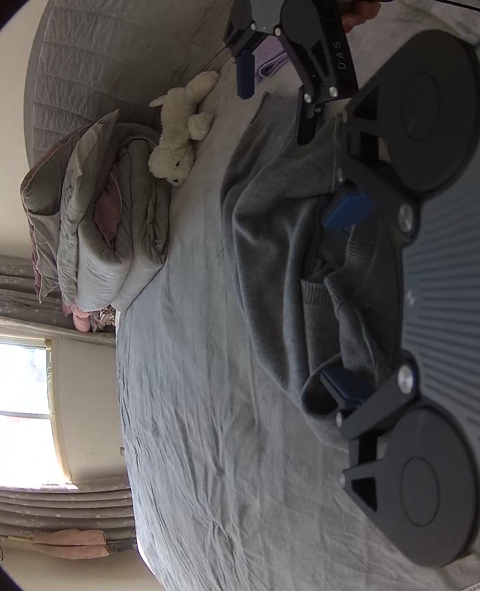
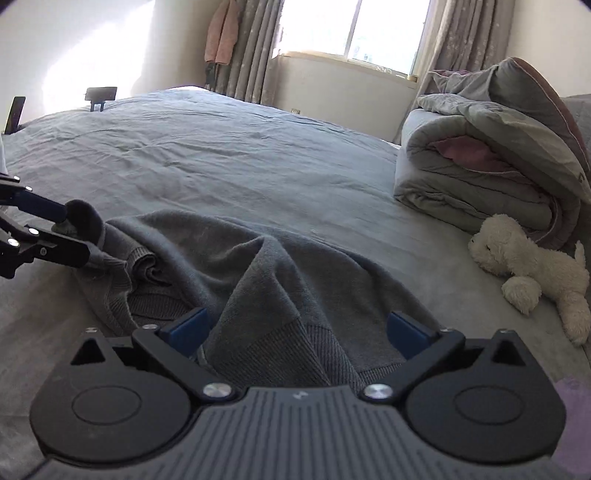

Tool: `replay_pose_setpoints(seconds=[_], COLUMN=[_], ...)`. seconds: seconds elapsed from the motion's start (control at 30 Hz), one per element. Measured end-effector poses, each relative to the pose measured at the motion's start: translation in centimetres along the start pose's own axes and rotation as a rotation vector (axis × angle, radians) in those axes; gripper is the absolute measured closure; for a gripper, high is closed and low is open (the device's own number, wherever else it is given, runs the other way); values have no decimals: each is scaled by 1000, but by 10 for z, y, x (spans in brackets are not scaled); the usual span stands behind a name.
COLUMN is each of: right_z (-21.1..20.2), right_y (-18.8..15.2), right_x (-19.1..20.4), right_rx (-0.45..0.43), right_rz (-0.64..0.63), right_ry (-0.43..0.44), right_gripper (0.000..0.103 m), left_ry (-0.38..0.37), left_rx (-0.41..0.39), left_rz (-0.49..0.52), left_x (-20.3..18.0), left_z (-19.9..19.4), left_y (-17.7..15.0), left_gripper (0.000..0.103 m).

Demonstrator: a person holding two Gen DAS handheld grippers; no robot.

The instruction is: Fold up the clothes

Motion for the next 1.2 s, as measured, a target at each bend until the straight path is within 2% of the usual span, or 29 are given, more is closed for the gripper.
replay_pose_setpoints(seconds=[0.1, 0.17, 0.2, 0.23, 0.27, 0.3, 0.33, 0.47, 0.53, 0.63, 0.73, 0.83, 0.9, 0.93, 0.97, 1.0, 1.03, 1.07, 1.2], right_z=[11, 19, 23, 27, 31, 34, 34, -4, -18, -14, 4, 12, 10, 9, 10, 10, 10, 10, 10], right_y=[-4, -7, -9, -10, -11, -13, -12, 16, 24, 19, 3, -5, -1, 1, 2, 3, 4, 4, 1], right_x=[10, 16, 19, 22, 25, 28, 29, 8, -9, -36, -62, -65, -48, -36, -25, -14, -2, 10, 49], right_rx=[36, 60, 72, 84, 96, 109, 98, -135, -204, -179, -43, 27, -1, -19, -31, -43, -55, -61, -71], right_rz=[-41, -68, -81, -95, -108, -122, -123, 2, 75, 138, 213, 250, 186, 132, 79, 27, -25, -78, -249], right_ry=[1, 1, 1, 1, 2, 2, -9, -131, -215, -413, -513, -447, -396, -356, -305, -253, -202, -150, 23], right_gripper=[3, 26, 34, 56, 82, 97, 98, 98, 98, 98, 96, 87, 86, 81, 62, 49, 31, 29, 29], left_ry=[20, 46, 60, 73, 80, 86, 90, 87, 84, 95, 92, 76, 70, 70, 74, 79, 89, 96, 103], left_rx=[28, 39, 44, 46, 51, 60, 67, 69, 65, 70, 81, 99, 108, 112, 116, 121, 128, 133, 134], left_rz=[32, 44, 48, 49, 45, 37, 30, 17, 23, 38, 37, 15, 3, 0, 2, 6, 11, 17, 24], left_x=[-6, -6, -5, -4, -4, -1, 0, 3, 2, -1, 0, 2, 3, 3, 2, 1, 0, 0, 0], left_z=[7, 11, 13, 15, 17, 19, 20, 19, 18, 20, 24, 26, 27, 28, 29, 29, 31, 32, 34], left_y=[-5, -7, -8, -9, -8, -8, -9, -7, -7, -9, -10, -10, -11, -11, -12, -13, -14, -14, -15], left_gripper=[14, 14, 14, 14, 14, 14, 14, 14, 14, 14, 13, 13, 12, 12, 11, 10, 9, 9, 8])
Point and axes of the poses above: each gripper's, at about its wrist camera, not at the fingertips, and z roughly the way its jaws point, x to its left, y to its top, the point moved 2 cm from there along z, roughly the way its jaws point, and after that the axes turned 6 degrees about y, right-handed, at the moved point
